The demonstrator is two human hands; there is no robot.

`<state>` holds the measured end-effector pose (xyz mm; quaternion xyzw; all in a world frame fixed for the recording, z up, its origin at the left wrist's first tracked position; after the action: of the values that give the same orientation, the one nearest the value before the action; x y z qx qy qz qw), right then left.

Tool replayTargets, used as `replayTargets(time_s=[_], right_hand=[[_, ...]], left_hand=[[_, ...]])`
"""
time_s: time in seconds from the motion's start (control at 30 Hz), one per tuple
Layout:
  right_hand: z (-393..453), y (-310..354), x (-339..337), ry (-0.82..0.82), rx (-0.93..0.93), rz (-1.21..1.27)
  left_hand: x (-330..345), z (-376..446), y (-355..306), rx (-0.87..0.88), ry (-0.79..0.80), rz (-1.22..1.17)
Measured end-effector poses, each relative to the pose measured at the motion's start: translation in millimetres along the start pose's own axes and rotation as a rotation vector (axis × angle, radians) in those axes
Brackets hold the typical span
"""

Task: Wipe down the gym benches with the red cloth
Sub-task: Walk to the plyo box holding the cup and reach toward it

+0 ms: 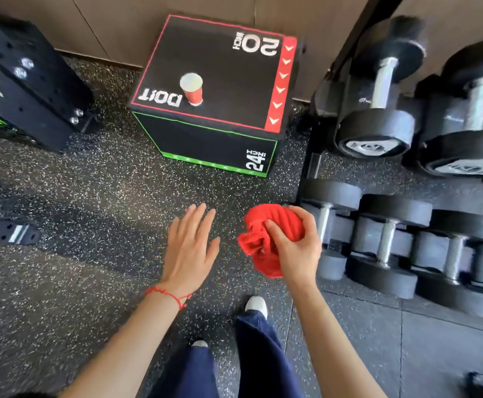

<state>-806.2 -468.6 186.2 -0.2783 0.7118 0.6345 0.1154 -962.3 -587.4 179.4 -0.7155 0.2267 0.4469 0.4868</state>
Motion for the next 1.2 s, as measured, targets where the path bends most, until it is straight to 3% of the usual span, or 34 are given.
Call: replayTargets(time_s=[0.33, 0.83, 1.2], right_hand=[[97, 38, 6, -0.049, 0.06, 0.05], [243, 121, 141, -0.129, 0.142, 0.072], [338, 100, 186, -0.092, 0.215, 0.051]], left_hand=[[-24, 104, -12, -0.001, -0.006, 0.014], [-111, 296, 103, 0.018, 0.013, 0.039], [-81, 384, 116, 0.043, 0.113, 0.032]])
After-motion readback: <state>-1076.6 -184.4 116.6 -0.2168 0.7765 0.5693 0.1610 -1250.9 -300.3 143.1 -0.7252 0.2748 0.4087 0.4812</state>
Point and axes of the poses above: each hand's wrist, its own z-axis towards the middle knuckle, its own x-axis out of the palm, y = z × x, the point moved 2 cm from there along z, towards the middle knuckle, and after that the axes turned 11 degrees about -z, right-handed, at the moved point
